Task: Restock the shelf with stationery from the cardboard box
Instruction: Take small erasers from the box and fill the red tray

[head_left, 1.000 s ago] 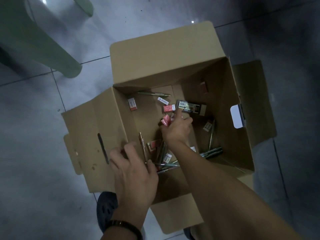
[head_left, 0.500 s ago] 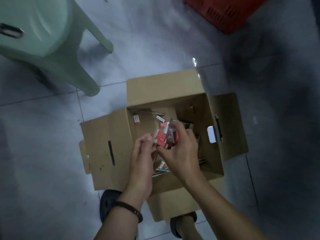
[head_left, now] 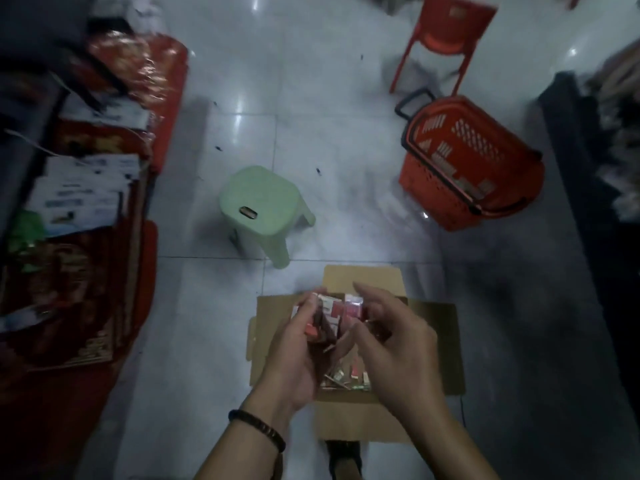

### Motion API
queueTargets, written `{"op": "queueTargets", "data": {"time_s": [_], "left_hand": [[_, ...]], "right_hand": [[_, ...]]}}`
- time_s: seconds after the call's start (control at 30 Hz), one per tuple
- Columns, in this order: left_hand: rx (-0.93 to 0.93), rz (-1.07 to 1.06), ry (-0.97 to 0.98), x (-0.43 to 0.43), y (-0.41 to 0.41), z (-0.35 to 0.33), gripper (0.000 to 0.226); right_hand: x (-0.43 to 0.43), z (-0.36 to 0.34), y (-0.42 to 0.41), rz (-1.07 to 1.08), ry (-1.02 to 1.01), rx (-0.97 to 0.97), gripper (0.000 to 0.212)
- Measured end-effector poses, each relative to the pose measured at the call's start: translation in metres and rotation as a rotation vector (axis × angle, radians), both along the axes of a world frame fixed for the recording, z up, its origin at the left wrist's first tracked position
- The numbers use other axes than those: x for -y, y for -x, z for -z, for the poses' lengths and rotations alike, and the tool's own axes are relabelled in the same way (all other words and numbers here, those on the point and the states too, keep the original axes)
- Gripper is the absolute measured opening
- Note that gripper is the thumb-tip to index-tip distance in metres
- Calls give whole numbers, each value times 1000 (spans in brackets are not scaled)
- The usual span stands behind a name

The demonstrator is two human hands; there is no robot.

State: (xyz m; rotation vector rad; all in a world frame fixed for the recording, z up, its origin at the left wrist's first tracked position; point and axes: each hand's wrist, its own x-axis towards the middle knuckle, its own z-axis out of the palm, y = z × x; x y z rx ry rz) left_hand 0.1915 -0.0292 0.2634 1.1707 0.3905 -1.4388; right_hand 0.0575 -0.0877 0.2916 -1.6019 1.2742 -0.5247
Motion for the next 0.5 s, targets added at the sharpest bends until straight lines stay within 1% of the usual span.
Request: {"op": "queueTargets", "data": {"time_s": [0.07,0.13,0.27,0.3,0.37,0.43,0.5], "left_hand": [[44,-58,31,-18,-12,-60,16],[98,-95,26,-43,-23,-115,9],[213,-164,-5,-106,-41,-218,28],[242,-178,1,-124,-45,-241,30],[312,-202,20,-161,-54,-283,33],[388,-266,41,-202,-64,-322,31],[494,-337,78,-246,-75,-355,25]], "right_hand": [[-2,-60,-14,-22,-106,142,47],[-10,-115,-28,-82,-163,237,42],[-40,-207,-66,-238,-251,376,47],[-51,-229,-78,-292,-250,393,47],[-76,-269,-101,-406,-217,419,38],[-107,-301,-124,-497,-161,445,24],[-143,-325,-147,-582,-54,436,18]]}}
